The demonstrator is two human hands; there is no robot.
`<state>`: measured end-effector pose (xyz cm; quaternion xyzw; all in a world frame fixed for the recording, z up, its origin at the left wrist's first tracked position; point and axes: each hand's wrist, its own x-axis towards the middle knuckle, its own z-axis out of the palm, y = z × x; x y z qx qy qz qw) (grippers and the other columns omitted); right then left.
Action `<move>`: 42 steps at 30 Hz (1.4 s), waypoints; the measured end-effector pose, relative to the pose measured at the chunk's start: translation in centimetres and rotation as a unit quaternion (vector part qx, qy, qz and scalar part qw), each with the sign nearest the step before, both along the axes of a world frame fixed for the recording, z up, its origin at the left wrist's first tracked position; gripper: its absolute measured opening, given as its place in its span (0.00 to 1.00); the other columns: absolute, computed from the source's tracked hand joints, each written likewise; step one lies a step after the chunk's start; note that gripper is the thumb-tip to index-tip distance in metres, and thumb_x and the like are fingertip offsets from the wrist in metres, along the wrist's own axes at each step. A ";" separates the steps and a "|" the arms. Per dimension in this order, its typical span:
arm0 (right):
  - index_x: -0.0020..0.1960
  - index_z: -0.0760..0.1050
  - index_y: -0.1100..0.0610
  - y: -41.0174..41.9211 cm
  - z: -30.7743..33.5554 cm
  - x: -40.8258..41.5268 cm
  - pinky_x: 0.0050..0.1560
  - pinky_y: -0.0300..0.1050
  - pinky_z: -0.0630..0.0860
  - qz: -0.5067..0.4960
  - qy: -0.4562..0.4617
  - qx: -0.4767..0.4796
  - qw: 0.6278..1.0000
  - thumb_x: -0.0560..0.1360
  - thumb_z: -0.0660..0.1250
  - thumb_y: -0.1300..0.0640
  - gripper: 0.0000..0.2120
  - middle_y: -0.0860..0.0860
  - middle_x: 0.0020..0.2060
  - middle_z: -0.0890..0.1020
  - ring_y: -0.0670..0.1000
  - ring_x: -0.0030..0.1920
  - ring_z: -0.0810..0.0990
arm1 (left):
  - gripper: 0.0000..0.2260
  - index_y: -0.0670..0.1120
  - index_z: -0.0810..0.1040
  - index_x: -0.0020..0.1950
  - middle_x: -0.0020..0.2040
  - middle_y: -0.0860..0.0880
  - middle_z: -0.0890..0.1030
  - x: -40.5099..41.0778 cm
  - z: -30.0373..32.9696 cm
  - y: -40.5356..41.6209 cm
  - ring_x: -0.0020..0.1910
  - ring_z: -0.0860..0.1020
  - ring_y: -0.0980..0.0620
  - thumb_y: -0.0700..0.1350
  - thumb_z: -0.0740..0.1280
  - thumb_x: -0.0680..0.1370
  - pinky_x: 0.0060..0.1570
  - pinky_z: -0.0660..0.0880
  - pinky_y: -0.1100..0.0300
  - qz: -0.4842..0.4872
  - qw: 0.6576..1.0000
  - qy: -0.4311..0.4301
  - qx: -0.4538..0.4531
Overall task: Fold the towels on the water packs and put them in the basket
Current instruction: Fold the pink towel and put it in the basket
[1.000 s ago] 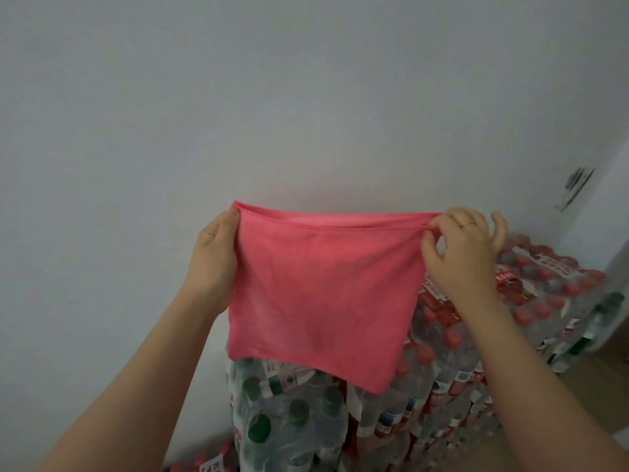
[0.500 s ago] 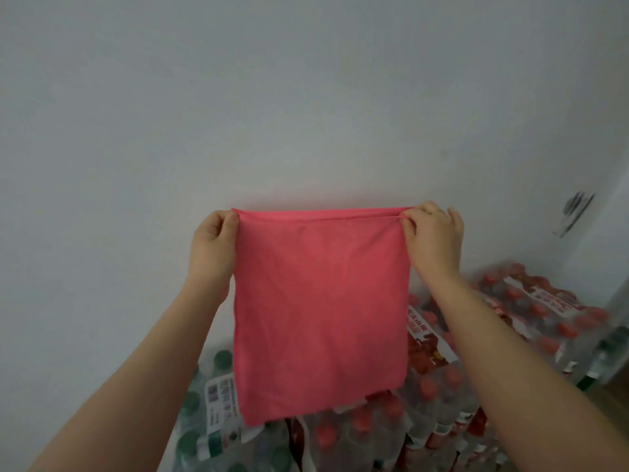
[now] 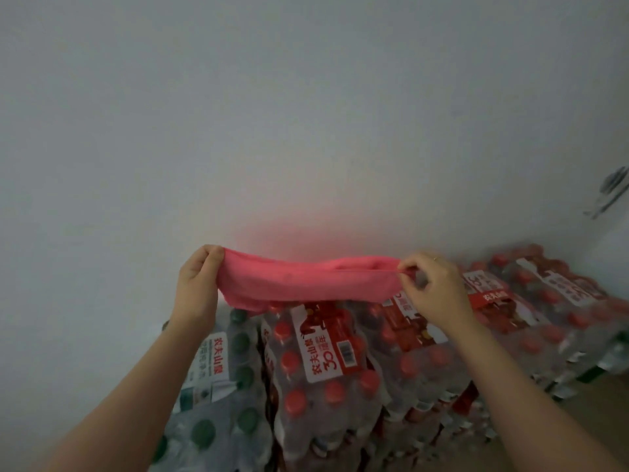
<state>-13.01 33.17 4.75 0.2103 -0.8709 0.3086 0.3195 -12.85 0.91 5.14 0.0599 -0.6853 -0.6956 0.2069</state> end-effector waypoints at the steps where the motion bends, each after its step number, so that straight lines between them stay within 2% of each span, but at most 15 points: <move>1: 0.37 0.76 0.56 0.3 -1.5 0.5 0.41 0.36 0.71 0.024 -0.027 -0.006 0.999 0.65 0.66 0.67 0.07 0.48 0.35 0.76 0.45 0.37 0.74 | 0.13 0.47 0.73 0.35 0.34 0.49 0.73 0.7 -1.3 0.1 0.37 0.70 0.53 0.42 0.58 0.79 0.38 0.68 0.58 0.005 1.000 -0.025 -0.002; 4: 0.35 0.75 0.50 0.9 -4.8 1.8 0.41 0.35 0.71 0.089 -0.161 -0.088 0.979 0.63 0.67 0.67 0.11 0.41 0.39 0.75 0.43 0.40 0.75 | 0.13 0.45 0.74 0.35 0.33 0.48 0.74 2.8 -3.9 0.7 0.37 0.71 0.52 0.39 0.58 0.79 0.38 0.70 0.59 -0.006 0.998 -0.066 0.012; 7: 0.31 0.76 0.50 1.3 -5.6 3.1 0.44 0.35 0.75 0.162 -0.359 -0.211 0.895 0.61 0.68 0.65 0.10 0.40 0.43 0.82 0.42 0.46 0.80 | 0.21 0.49 0.76 0.27 0.25 0.57 0.73 4.4 -5.1 0.9 0.29 0.70 0.60 0.36 0.58 0.78 0.31 0.68 0.66 -0.039 0.995 -0.086 0.044; 10: 0.32 0.75 0.54 1.8 -5.5 3.7 0.40 0.32 0.74 0.215 -0.486 -0.211 0.821 0.61 0.68 0.64 0.06 0.49 0.39 0.82 0.40 0.43 0.81 | 0.22 0.50 0.75 0.23 0.22 0.58 0.70 5.5 -5.9 0.6 0.23 0.66 0.61 0.37 0.60 0.77 0.25 0.63 0.66 -0.073 0.989 -0.121 0.045; 15: 0.33 0.72 0.55 1.9 -4.8 4.3 0.29 0.31 0.65 0.295 -0.595 -0.143 0.734 0.61 0.66 0.67 0.07 0.44 0.28 0.72 0.40 0.29 0.69 | 0.17 0.49 0.78 0.26 0.26 0.55 0.74 7.4 -7.2 0.2 0.26 0.70 0.59 0.40 0.63 0.75 0.28 0.67 0.68 -0.154 0.974 -0.159 0.045; 18: 0.34 0.70 0.57 2.2 -4.3 4.5 0.29 0.33 0.64 0.334 -0.643 -0.133 0.676 0.59 0.68 0.63 0.08 0.46 0.29 0.71 0.42 0.29 0.67 | 0.07 0.47 0.79 0.30 0.31 0.48 0.73 8.8 -7.5 -0.3 0.31 0.70 0.53 0.50 0.70 0.63 0.34 0.65 0.61 -0.215 0.956 -0.200 0.015; 22: 0.33 0.74 0.53 2.6 -4.5 4.3 0.28 0.35 0.67 0.356 -0.703 -0.127 0.603 0.58 0.70 0.59 0.06 0.48 0.30 0.73 0.45 0.29 0.70 | 0.09 0.47 0.75 0.27 0.24 0.52 0.70 10.0 -7.5 -0.7 0.21 0.67 0.57 0.50 0.72 0.60 0.23 0.64 0.68 -0.341 0.909 -0.241 0.010; 26: 0.34 0.76 0.54 2.8 -3.9 3.9 0.28 0.35 0.72 0.370 -0.737 -0.141 0.547 0.61 0.70 0.61 0.05 0.47 0.30 0.77 0.44 0.28 0.75 | 0.17 0.44 0.78 0.30 0.26 0.49 0.74 9.8 -7.3 -1.2 0.24 0.71 0.55 0.55 0.78 0.56 0.25 0.69 0.67 -0.392 0.882 -0.258 0.039; 27: 0.34 0.76 0.54 2.7 -3.8 3.7 0.29 0.34 0.72 0.367 -0.735 -0.148 0.550 0.61 0.70 0.61 0.04 0.47 0.29 0.77 0.43 0.29 0.76 | 0.19 0.43 0.78 0.33 0.29 0.47 0.75 9.5 -7.3 -1.5 0.27 0.72 0.52 0.56 0.79 0.56 0.29 0.70 0.65 -0.382 0.887 -0.257 0.035; 29: 0.34 0.78 0.54 2.4 -3.5 3.3 0.31 0.34 0.72 0.340 -0.708 -0.162 0.597 0.61 0.70 0.62 0.04 0.47 0.30 0.77 0.43 0.30 0.75 | 0.22 0.42 0.78 0.38 0.35 0.44 0.76 9.0 -7.0 -1.7 0.34 0.73 0.48 0.58 0.78 0.59 0.35 0.71 0.60 -0.339 0.910 -0.239 0.007; 32: 0.34 0.79 0.53 1.9 -3.3 2.3 0.34 0.32 0.72 0.261 -0.633 -0.191 0.703 0.63 0.68 0.63 0.06 0.45 0.31 0.77 0.42 0.33 0.75 | 0.05 0.51 0.83 0.43 0.42 0.49 0.82 8.3 -6.1 -1.8 0.40 0.78 0.53 0.51 0.70 0.71 0.40 0.76 0.62 -0.254 0.947 -0.194 -0.037; 33: 0.34 0.79 0.52 1.7 -3.2 1.9 0.34 0.31 0.71 0.245 -0.612 -0.190 0.728 0.63 0.68 0.62 0.06 0.44 0.31 0.77 0.41 0.32 0.75 | 0.07 0.55 0.83 0.44 0.45 0.52 0.83 8.0 -5.9 -1.9 0.42 0.79 0.55 0.46 0.65 0.74 0.41 0.77 0.63 -0.224 0.955 -0.186 -0.053; 35: 0.34 0.78 0.52 1.3 -3.0 1.2 0.32 0.30 0.70 0.214 -0.577 -0.181 0.767 0.64 0.69 0.62 0.05 0.42 0.29 0.77 0.40 0.31 0.74 | 0.14 0.56 0.83 0.42 0.44 0.58 0.83 7.4 -5.7 -2.0 0.43 0.79 0.58 0.42 0.61 0.78 0.41 0.77 0.63 -0.175 0.964 -0.179 -0.085; 37: 0.35 0.76 0.53 1.1 -3.0 0.4 0.28 0.28 0.67 0.167 -0.544 -0.186 0.801 0.70 0.68 0.65 0.08 0.41 0.27 0.75 0.38 0.28 0.71 | 0.13 0.53 0.82 0.42 0.38 0.60 0.82 6.7 -5.6 -2.1 0.41 0.78 0.56 0.41 0.61 0.79 0.41 0.76 0.61 -0.124 0.971 -0.178 -0.100; 42: 0.33 0.74 0.55 -0.2 -4.0 -1.7 0.32 0.34 0.65 0.066 -0.465 -0.152 0.870 0.73 0.65 0.65 0.11 0.49 0.32 0.73 0.45 0.33 0.69 | 0.10 0.49 0.78 0.42 0.38 0.51 0.78 4.2 -6.0 -2.0 0.39 0.74 0.52 0.43 0.60 0.79 0.43 0.73 0.56 -0.073 0.962 -0.199 -0.172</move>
